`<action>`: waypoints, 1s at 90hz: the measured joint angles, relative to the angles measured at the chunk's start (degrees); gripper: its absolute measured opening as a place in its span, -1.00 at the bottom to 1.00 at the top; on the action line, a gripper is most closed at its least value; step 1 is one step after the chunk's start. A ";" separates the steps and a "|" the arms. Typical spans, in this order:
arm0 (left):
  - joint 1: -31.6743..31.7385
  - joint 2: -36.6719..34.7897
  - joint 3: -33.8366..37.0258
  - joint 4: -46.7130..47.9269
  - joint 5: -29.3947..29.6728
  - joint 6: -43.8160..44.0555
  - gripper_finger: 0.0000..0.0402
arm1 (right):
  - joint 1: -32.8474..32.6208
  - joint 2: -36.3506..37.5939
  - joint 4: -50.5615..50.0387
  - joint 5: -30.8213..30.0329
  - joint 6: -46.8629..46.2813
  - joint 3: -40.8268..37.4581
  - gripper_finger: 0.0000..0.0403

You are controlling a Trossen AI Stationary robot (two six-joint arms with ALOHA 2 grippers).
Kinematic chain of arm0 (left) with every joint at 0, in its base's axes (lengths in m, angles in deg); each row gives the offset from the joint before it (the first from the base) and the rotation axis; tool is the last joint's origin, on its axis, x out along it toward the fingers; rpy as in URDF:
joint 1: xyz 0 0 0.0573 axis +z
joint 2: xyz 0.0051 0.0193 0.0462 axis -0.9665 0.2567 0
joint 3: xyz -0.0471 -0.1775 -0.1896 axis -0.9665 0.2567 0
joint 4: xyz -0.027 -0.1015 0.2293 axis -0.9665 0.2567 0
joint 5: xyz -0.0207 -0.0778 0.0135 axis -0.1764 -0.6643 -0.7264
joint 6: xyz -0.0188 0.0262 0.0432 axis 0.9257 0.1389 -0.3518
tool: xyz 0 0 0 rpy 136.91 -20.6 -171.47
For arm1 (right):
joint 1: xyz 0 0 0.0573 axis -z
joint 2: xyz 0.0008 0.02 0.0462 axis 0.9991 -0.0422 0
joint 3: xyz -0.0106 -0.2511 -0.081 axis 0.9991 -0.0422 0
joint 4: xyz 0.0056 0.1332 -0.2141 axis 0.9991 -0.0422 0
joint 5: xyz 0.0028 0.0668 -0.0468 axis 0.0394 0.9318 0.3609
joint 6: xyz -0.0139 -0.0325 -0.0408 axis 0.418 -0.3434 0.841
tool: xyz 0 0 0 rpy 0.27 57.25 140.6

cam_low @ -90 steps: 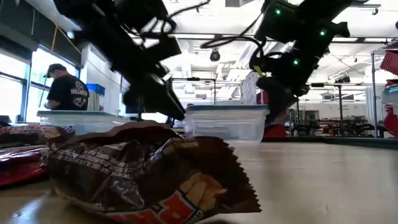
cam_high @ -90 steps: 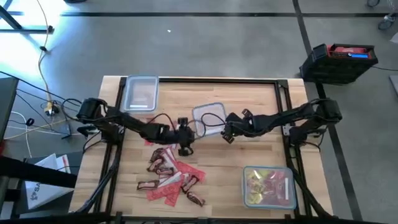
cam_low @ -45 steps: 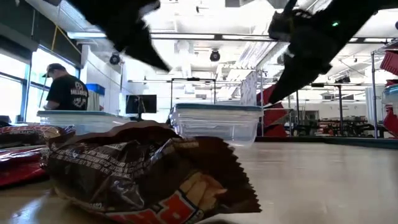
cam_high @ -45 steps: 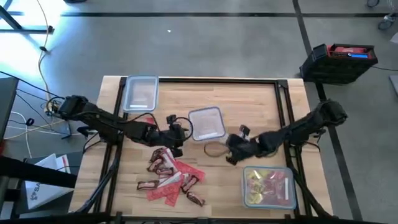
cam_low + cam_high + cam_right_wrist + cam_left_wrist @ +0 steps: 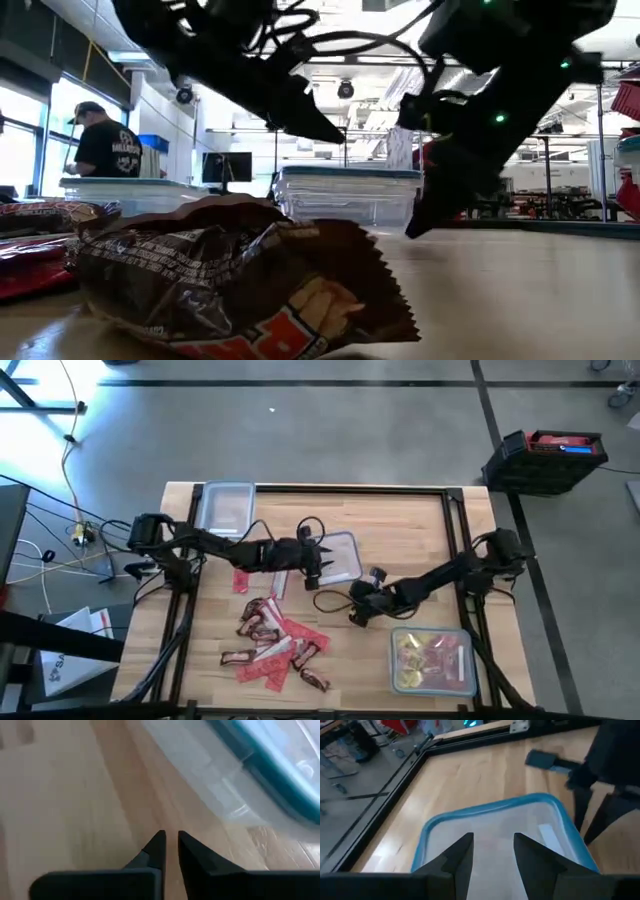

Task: Sort candy
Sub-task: Open the transparent bin

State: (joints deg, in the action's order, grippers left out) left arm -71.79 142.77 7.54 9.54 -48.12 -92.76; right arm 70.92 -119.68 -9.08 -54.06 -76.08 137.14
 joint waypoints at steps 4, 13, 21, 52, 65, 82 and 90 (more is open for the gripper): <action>0.75 0.83 0.00 -1.41 -2.41 0.76 -0.37 | 0.20 0.00 0.20 -0.44 1.00 0.00 -0.74; 1.64 2.38 0.02 -3.90 -5.53 1.49 -0.37 | 1.16 0.18 2.00 -0.50 1.72 -1.85 -0.65; 1.59 3.40 0.02 -5.64 -5.80 1.78 -0.37 | 2.38 1.36 7.48 0.78 -1.12 -6.45 -0.62; 1.62 8.90 -0.02 -6.46 -6.10 -0.23 -0.37 | 4.25 2.27 48.74 3.17 6.09 -23.45 -0.64; 1.74 9.99 -0.24 -4.80 -5.47 0.23 -0.37 | 7.40 2.27 52.40 8.70 8.51 -23.89 -0.63; 1.90 9.98 -0.21 -2.30 -4.51 0.14 -0.37 | 9.99 2.19 56.82 11.79 12.58 -24.03 -0.62; 2.00 9.97 -0.12 -2.24 -3.94 -0.23 -0.37 | 10.76 2.05 59.09 13.00 14.25 -24.22 -0.62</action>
State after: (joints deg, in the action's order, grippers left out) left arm -69.79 152.74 7.42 7.30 -52.06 -92.99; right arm 81.68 -117.62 50.01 -41.06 -61.82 112.92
